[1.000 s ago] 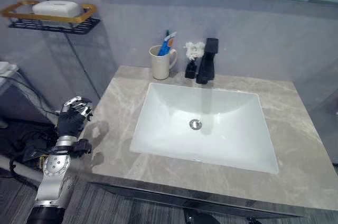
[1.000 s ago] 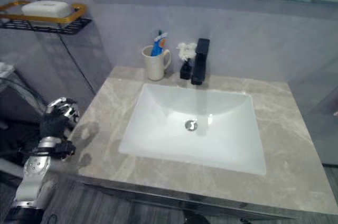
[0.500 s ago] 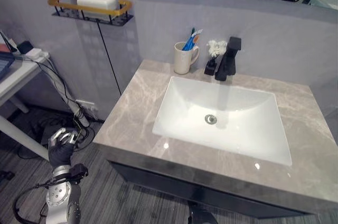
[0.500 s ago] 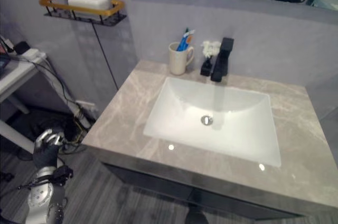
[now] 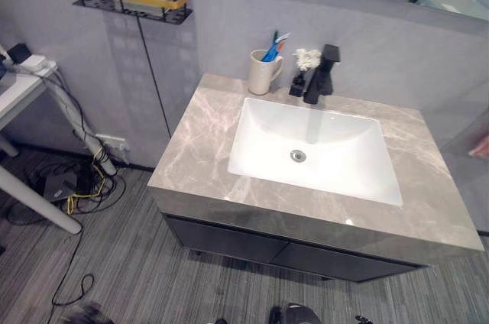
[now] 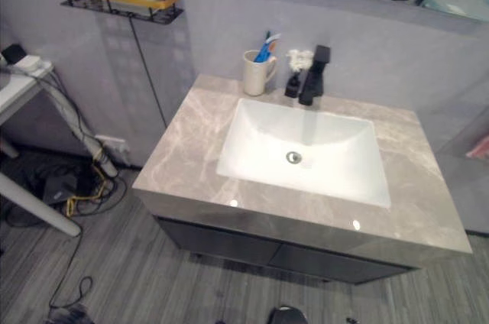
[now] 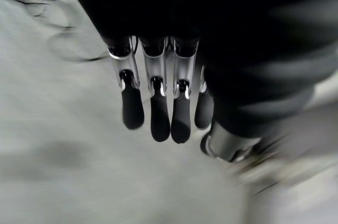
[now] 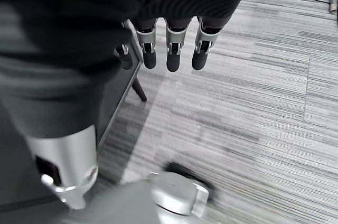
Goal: Put brush and paste in cup on sink, flatten towel.
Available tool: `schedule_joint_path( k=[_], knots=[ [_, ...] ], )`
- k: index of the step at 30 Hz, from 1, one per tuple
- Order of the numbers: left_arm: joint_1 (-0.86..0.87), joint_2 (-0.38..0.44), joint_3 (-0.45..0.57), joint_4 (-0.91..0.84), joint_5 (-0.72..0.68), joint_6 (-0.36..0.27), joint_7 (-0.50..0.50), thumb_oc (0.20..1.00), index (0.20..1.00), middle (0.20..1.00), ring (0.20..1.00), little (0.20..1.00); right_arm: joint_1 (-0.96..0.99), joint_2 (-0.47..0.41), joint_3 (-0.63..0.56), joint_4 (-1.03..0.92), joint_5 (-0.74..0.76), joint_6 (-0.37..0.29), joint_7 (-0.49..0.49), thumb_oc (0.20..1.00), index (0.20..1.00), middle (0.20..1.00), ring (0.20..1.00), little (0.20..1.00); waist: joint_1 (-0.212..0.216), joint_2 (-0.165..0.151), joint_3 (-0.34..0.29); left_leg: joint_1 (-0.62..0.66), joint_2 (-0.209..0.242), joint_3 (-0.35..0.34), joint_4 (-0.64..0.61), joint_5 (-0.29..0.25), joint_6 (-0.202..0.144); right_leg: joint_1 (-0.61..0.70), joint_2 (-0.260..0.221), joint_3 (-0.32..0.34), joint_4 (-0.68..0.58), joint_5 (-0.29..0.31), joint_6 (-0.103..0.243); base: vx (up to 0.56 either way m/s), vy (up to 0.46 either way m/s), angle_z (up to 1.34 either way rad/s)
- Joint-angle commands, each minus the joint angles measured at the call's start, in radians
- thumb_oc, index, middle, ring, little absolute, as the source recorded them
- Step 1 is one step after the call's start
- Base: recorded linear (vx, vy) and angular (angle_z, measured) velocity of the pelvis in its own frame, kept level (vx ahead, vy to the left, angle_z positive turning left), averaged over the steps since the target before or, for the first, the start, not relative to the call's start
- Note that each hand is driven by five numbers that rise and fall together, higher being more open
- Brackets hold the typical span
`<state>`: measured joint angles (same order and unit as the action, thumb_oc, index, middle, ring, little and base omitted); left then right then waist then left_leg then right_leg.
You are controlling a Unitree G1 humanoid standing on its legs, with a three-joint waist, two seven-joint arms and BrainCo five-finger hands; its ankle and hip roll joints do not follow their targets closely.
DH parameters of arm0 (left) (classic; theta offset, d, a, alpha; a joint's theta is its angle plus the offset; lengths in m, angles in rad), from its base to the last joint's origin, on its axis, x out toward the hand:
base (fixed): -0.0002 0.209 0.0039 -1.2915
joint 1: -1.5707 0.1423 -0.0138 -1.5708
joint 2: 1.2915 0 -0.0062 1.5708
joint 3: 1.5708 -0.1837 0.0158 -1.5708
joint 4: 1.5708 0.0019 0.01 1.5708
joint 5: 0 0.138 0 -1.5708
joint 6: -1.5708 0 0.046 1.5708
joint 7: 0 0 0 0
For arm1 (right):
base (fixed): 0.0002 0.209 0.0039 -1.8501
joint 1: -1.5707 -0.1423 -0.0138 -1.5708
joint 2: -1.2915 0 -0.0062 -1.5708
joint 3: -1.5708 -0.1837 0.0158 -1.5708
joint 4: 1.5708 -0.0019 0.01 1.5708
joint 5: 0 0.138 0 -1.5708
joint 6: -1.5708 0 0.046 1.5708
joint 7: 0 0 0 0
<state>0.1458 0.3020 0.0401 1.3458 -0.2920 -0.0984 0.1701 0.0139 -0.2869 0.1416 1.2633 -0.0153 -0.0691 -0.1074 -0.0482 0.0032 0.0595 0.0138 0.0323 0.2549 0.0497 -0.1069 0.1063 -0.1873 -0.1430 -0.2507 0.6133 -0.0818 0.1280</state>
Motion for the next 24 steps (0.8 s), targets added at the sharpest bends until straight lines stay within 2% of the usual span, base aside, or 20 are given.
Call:
schedule_joint_path(
  k=[1, 2, 3, 4, 6, 7, 8, 9, 10, 11, 14, 17, 18, 19, 21, 22, 23, 24],
  knots=[
    [-0.068, 0.021, 0.001, 0.011, 0.268, 0.045, -0.082, 1.0, 1.0, 1.0, 1.0, 1.0, -0.019, -0.042, 0.028, -0.015, -0.008, 0.005, 0.013, 1.0, 1.0, 1.0, 1.0, 1.0, -0.004, -0.016, -0.019, -0.001, -0.065, 0.024, -0.093, 0.07, -0.049, 0.096, -0.015, 0.047, -0.201, 0.136, 0.014, -0.06, -0.013, -1.05],
    [-0.075, 0.013, -0.013, 0.024, 0.288, 0.05, -0.083, 1.0, 1.0, 1.0, 1.0, 1.0, -0.027, -0.039, 0.036, -0.022, -0.006, 0.005, 0.017, 1.0, 1.0, 1.0, 1.0, 1.0, 0.004, -0.023, -0.028, -0.005, -0.067, 0.049, -0.094, 0.068, -0.044, 0.112, -0.016, 0.05, -0.211, 0.142, 0.017, 0.02, -0.057, -1.86],
    [-0.079, -0.009, -0.037, 0.063, 0.323, 0.06, -0.106, 1.0, 1.0, 1.0, 1.0, 1.0, -0.037, -0.03, 0.048, -0.033, 0.002, 0.005, 0.023, 1.0, 1.0, 1.0, 1.0, 1.0, 0.018, -0.046, -0.049, -0.01, -0.074, 0.108, -0.089, 0.043, -0.041, 0.168, -0.022, 0.04, -0.259, 0.122, 0.036, 0.05, -0.044, -1.88],
    [-0.079, -0.008, -0.037, 0.063, 0.323, 0.06, -0.107, 1.0, 1.0, 1.0, 1.0, 1.0, -0.037, -0.029, 0.048, -0.033, 0.002, 0.005, 0.023, 1.0, 1.0, 1.0, 1.0, 1.0, 0.019, -0.046, -0.048, -0.008, -0.075, 0.109, -0.088, 0.041, -0.04, 0.17, -0.022, 0.041, -0.259, 0.121, 0.036, 0.04, -0.098, -1.83],
    [-0.079, -0.019, -0.04, 0.066, 0.325, 0.061, -0.11, 1.0, 1.0, 1.0, 1.0, 1.0, -0.043, -0.017, 0.071, -0.051, -0.005, 0.005, 0.03, 1.0, 1.0, 1.0, 1.0, 1.0, 0.053, -0.058, -0.055, -0.03, -0.052, 0.192, -0.078, 0.044, -0.046, 0.186, -0.049, -0.072, -0.332, 0.093, 0.027, -0.05, -0.116, -1.09],
    [-0.079, -0.019, -0.04, 0.065, 0.326, 0.061, -0.11, 1.0, 1.0, 1.0, 1.0, 1.0, -0.042, -0.017, 0.071, -0.052, -0.005, 0.005, 0.03, 1.0, 1.0, 1.0, 1.0, 1.0, 0.055, -0.059, -0.055, -0.03, -0.051, 0.193, -0.077, 0.044, -0.047, 0.185, -0.049, -0.071, -0.333, 0.092, 0.026, -0.06, -0.178, -1.39],
    [-0.076, -0.035, -0.052, 0.062, 0.346, 0.062, -0.11, 1.0, 1.0, 1.0, 1.0, 1.0, -0.047, -0.006, 0.106, -0.079, -0.027, 0.002, 0.036, 1.0, 1.0, 1.0, 1.0, 1.0, 0.078, -0.059, -0.056, -0.029, -0.019, 0.265, -0.075, 0.048, -0.055, 0.18, -0.069, -0.204, -0.367, 0.073, 0.018, -0.04, -0.194, -1.48],
    [-0.083, -0.041, -0.068, 0.051, 0.364, 0.062, -0.109, 1.0, 1.0, 1.0, 1.0, 1.0, -0.043, -0.005, 0.118, -0.091, -0.035, 0.0, 0.039, 1.0, 1.0, 1.0, 1.0, 1.0, 0.078, -0.06, -0.053, -0.027, -0.008, 0.286, -0.071, 0.05, -0.059, 0.171, -0.064, -0.223, -0.378, 0.071, 0.017, -0.07, -0.304, -1.93],
    [-0.094, -0.051, -0.116, 0.024, 0.402, 0.055, -0.108, 1.0, 1.0, 1.0, 1.0, 1.0, -0.035, -0.01, 0.125, -0.104, -0.044, 0.0, 0.038, 1.0, 1.0, 1.0, 1.0, 1.0, 0.06, -0.059, -0.048, -0.021, 0.008, 0.319, -0.066, 0.049, -0.064, 0.165, -0.049, -0.21, -0.408, 0.069, 0.016, -0.04, -0.188, -1.91],
    [-0.094, -0.052, -0.116, 0.023, 0.402, 0.056, -0.108, 1.0, 1.0, 1.0, 1.0, 1.0, -0.034, -0.011, 0.125, -0.105, -0.044, 0.0, 0.038, 1.0, 1.0, 1.0, 1.0, 1.0, 0.063, -0.058, -0.048, -0.02, 0.009, 0.322, -0.066, 0.049, -0.065, 0.165, -0.048, -0.208, -0.41, 0.07, 0.016, -0.05, -0.194, -1.53],
    [-0.13, -0.055, -0.167, -0.025, 0.4, 0.043, -0.089, 1.0, 1.0, 1.0, 1.0, 1.0, -0.022, -0.019, 0.129, -0.11, -0.053, -0.004, 0.024, 1.0, 1.0, 1.0, 1.0, 1.0, 0.038, -0.046, -0.036, -0.029, 0.049, 0.38, -0.05, 0.075, -0.092, 0.164, 0.0, -0.172, -0.484, 0.035, -0.005, -0.08, -0.204, -0.54],
    [-0.155, -0.055, -0.201, -0.046, 0.421, 0.036, -0.073, 1.0, 1.0, 1.0, 1.0, 1.0, -0.02, -0.022, 0.141, -0.105, -0.058, -0.008, 0.014, 1.0, 1.0, 1.0, 1.0, 1.0, 0.027, -0.044, -0.026, -0.034, 0.076, 0.395, -0.041, 0.105, -0.119, 0.172, 0.043, -0.116, -0.545, 0.03, -0.014, -0.07, -0.233, -0.86],
    [-0.182, -0.056, -0.233, -0.058, 0.439, 0.031, -0.06, 1.0, 1.0, 1.0, 1.0, 1.0, -0.022, -0.03, 0.156, -0.116, -0.059, -0.016, 0.006, 1.0, 1.0, 1.0, 1.0, 1.0, 0.022, -0.048, -0.017, -0.056, 0.084, 0.354, -0.018, 0.119, -0.14, 0.175, 0.062, -0.069, -0.582, 0.034, -0.02, -0.05, -0.196, -1.03],
    [-0.184, -0.056, -0.234, -0.057, 0.439, 0.031, -0.059, 1.0, 1.0, 1.0, 1.0, 1.0, -0.023, -0.03, 0.154, -0.116, -0.059, -0.016, 0.006, 1.0, 1.0, 1.0, 1.0, 1.0, 0.025, -0.048, -0.016, -0.057, 0.086, 0.355, -0.014, 0.118, -0.142, 0.176, 0.063, -0.068, -0.585, 0.036, -0.022, -0.05, -0.171, -0.48],
    [-0.212, -0.062, -0.274, -0.07, 0.461, 0.023, -0.048, 1.0, 1.0, 1.0, 1.0, 1.0, -0.031, -0.043, 0.167, -0.145, -0.051, -0.024, 0.003, 1.0, 1.0, 1.0, 1.0, 1.0, 0.035, -0.056, 0.001, -0.094, 0.068, 0.22, 0.021, 0.117, -0.158, 0.176, 0.078, -0.017, -0.607, 0.038, -0.028, -0.06, -0.178, -0.95],
    [-0.236, -0.06, -0.315, -0.087, 0.483, 0.019, -0.035, 1.0, 1.0, 1.0, 1.0, 1.0, -0.04, -0.062, 0.184, -0.183, -0.055, -0.034, 0.004, 1.0, 1.0, 1.0, 1.0, 1.0, 0.052, -0.065, 0.018, -0.135, 0.038, 0.054, 0.064, 0.108, -0.147, 0.162, 0.088, 0.032, -0.604, 0.054, -0.044, -0.07, -0.187, -1.29],
    [-0.236, -0.06, -0.315, -0.087, 0.483, 0.019, -0.035, 1.0, 1.0, 1.0, 1.0, 1.0, -0.04, -0.062, 0.184, -0.183, -0.055, -0.034, 0.004, 1.0, 1.0, 1.0, 1.0, 1.0, 0.052, -0.065, 0.018, -0.135, 0.038, 0.054, 0.064, 0.108, -0.147, 0.161, 0.088, 0.031, -0.604, 0.054, -0.044, -0.03, -0.215, -1.23],
    [-0.256, -0.049, -0.35, -0.099, 0.494, 0.009, -0.023, 1.0, 1.0, 1.0, 1.0, 1.0, -0.067, -0.075, 0.222, -0.215, -0.063, -0.046, 0.011, 1.0, 1.0, 1.0, 1.0, 1.0, 0.078, -0.069, 0.034, -0.163, -0.038, -0.174, 0.122, 0.065, -0.133, 0.144, 0.114, 0.127, -0.584, 0.05, -0.055, 0.06, -0.1, -0.98]
  ],
)
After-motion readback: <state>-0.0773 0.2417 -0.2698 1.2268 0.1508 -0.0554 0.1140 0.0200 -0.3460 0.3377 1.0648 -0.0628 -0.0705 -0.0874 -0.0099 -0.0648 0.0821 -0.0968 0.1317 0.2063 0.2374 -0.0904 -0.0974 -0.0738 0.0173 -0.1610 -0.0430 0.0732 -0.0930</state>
